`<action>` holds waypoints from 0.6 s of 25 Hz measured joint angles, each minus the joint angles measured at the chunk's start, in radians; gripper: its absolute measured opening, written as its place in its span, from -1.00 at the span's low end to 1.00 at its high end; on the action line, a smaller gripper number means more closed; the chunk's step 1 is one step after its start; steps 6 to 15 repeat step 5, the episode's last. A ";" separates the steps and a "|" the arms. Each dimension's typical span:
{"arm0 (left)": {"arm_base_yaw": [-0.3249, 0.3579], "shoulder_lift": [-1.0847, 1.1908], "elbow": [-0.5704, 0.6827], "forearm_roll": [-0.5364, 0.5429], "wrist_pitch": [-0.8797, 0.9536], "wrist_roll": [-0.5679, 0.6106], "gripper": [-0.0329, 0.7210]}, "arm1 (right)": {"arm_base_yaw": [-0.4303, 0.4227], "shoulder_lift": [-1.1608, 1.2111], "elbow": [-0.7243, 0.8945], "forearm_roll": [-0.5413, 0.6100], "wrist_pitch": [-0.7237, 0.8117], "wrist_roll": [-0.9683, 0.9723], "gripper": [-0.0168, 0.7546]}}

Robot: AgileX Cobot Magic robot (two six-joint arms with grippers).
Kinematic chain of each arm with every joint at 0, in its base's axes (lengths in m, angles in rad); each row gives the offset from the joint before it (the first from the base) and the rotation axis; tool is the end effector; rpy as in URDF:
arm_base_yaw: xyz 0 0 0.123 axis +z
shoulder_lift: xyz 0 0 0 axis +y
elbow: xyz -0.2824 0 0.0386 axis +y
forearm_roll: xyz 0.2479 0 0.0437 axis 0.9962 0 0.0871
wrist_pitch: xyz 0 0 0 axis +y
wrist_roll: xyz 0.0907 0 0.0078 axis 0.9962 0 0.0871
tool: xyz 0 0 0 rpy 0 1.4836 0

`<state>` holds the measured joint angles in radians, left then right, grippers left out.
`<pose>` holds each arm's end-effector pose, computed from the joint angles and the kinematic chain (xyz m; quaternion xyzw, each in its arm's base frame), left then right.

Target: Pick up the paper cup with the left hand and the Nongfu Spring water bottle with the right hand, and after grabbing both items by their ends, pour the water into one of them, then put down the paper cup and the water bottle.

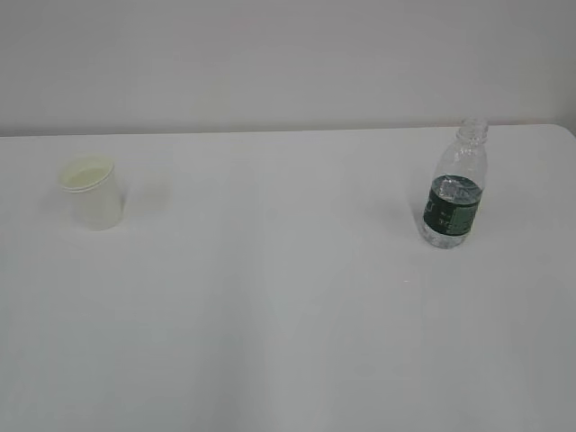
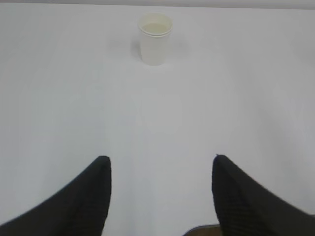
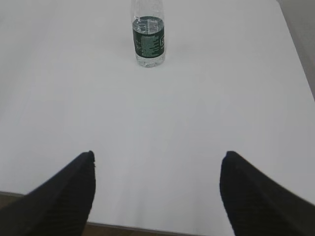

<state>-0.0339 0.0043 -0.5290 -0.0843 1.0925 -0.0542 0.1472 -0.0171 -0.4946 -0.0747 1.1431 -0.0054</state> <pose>-0.0093 -0.0065 0.2829 -0.0059 0.8543 -0.0648 0.5157 -0.0096 -0.0077 0.2692 -0.0632 0.8682 -0.0023 0.4921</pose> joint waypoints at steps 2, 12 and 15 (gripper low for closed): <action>0.000 0.000 0.000 0.000 0.000 0.000 0.31 | 0.000 0.000 0.000 0.000 0.000 0.000 0.57; 0.000 0.000 0.000 0.000 0.000 0.000 0.31 | 0.000 0.000 0.000 0.000 0.000 0.000 0.57; 0.000 0.000 0.000 0.000 0.000 0.000 0.31 | 0.000 0.000 0.000 0.000 0.000 0.000 0.57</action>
